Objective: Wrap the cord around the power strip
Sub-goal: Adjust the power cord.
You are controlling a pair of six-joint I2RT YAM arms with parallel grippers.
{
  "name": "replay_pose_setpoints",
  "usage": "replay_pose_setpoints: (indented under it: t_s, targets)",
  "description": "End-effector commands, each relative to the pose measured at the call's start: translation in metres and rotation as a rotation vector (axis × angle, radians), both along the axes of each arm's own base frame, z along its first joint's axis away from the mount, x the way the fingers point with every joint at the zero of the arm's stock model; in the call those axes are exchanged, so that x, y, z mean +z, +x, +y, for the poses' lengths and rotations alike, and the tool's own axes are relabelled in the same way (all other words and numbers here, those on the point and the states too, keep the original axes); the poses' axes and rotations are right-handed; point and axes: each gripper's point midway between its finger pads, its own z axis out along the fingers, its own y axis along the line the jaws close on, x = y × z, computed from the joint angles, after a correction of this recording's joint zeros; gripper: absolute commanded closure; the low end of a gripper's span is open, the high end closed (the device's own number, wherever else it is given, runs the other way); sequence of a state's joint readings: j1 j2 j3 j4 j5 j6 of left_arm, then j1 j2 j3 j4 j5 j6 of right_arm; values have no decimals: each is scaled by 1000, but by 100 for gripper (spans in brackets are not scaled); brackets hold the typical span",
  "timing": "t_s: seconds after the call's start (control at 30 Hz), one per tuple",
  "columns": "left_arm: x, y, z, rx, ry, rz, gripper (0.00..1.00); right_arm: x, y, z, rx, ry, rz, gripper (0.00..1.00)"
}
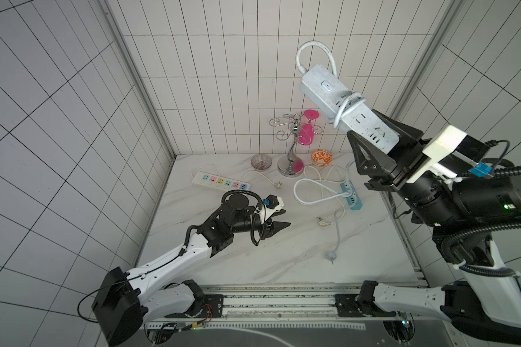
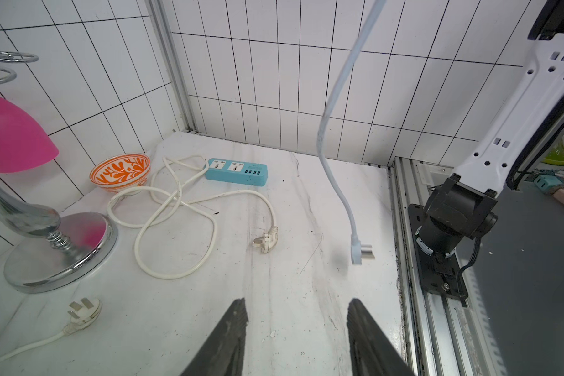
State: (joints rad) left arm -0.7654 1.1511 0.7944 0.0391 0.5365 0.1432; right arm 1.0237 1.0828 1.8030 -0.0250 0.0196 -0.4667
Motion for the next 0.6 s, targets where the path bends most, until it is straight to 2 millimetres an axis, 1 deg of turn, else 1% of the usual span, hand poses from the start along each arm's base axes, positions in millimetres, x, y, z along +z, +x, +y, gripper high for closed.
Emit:
replay_pose_setpoints:
  t_s: [0.0, 0.17, 0.23, 0.33, 0.47, 0.5, 0.57]
  targets:
    - [21, 3, -14, 39, -84, -47, 50, 46, -25, -34, 15, 135, -103, 100]
    - [20, -9, -44, 1, -119, -56, 50, 49, -25, -28, 42, 144, -101, 100]
    - [21, -19, -55, -59, -165, -29, 50, 52, -26, -26, 52, 150, -101, 100]
    - [29, -31, -61, -132, -260, 10, 50, 55, -27, -24, 67, 153, -102, 100]
    - [20, -23, -64, -98, -250, 7, 50, 56, -29, -22, 92, 152, -103, 100]
    - [18, -22, -65, -93, -245, 2, 54, 55, -29, -22, 94, 151, -102, 100]
    - [11, -24, -68, -121, -220, 3, 65, 55, -29, -23, 89, 152, -100, 100]
